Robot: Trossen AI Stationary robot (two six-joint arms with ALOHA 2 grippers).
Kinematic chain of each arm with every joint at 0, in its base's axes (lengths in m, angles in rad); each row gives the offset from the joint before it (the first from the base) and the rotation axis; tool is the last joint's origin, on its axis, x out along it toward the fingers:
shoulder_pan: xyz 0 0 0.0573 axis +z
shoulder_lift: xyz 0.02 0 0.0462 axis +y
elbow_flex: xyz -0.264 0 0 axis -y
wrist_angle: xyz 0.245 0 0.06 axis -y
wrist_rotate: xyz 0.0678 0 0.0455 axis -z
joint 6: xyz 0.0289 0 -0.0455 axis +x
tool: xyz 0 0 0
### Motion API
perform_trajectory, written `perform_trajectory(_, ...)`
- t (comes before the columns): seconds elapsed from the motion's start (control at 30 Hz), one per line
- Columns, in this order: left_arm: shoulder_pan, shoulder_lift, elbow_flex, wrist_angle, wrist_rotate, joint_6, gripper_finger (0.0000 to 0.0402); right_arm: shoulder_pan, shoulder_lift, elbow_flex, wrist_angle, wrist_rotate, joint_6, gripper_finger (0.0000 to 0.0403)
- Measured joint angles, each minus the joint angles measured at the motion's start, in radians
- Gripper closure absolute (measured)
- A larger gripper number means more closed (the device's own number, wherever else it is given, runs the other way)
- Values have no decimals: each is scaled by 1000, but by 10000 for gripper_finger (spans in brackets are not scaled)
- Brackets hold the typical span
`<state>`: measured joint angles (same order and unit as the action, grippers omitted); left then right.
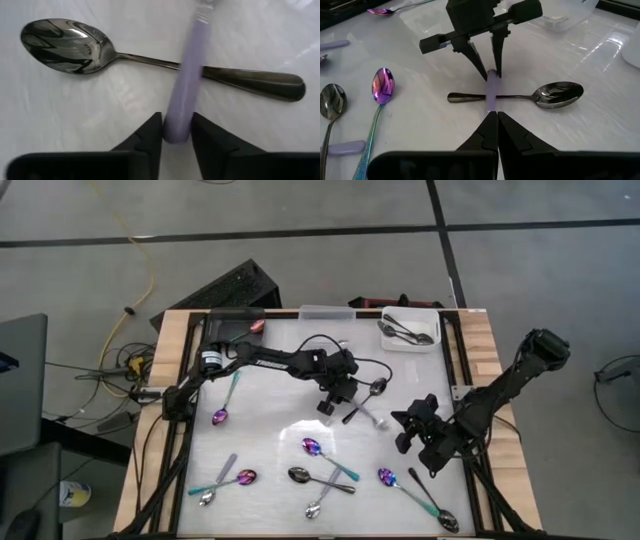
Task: Sort silverware by color (type)
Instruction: Put the purple spoon into the transparent bin
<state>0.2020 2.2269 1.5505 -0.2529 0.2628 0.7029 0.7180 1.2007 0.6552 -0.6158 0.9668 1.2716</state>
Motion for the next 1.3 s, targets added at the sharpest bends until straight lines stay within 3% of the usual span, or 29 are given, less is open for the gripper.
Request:
perform_trajectory(0.17,-1,-1,0,-11,1,-17,388,1,0,0,9,0,0,378)
perform_trajectory(0.47,-6,-41,-2,-92,-14,-20,392,1,0,0,28,-19,-40,378)
perform_trajectory(0.73,38,-223,-2,-208,-4,-31,392,1,0,0,26,-19,-52,378)
perform_trajectory(1.03,252,-410,-2,-368,-88,-90,392,1,0,0,29,-22,-79,378)
perform_trajectory(1.13,342,-409,-2,-361,-168,-107,392,1,0,0,29,-22,-108,378)
perform_trajectory(1.3,449,-327,-2,-325,-189,-129,392,1,0,0,33,-21,-130,378)
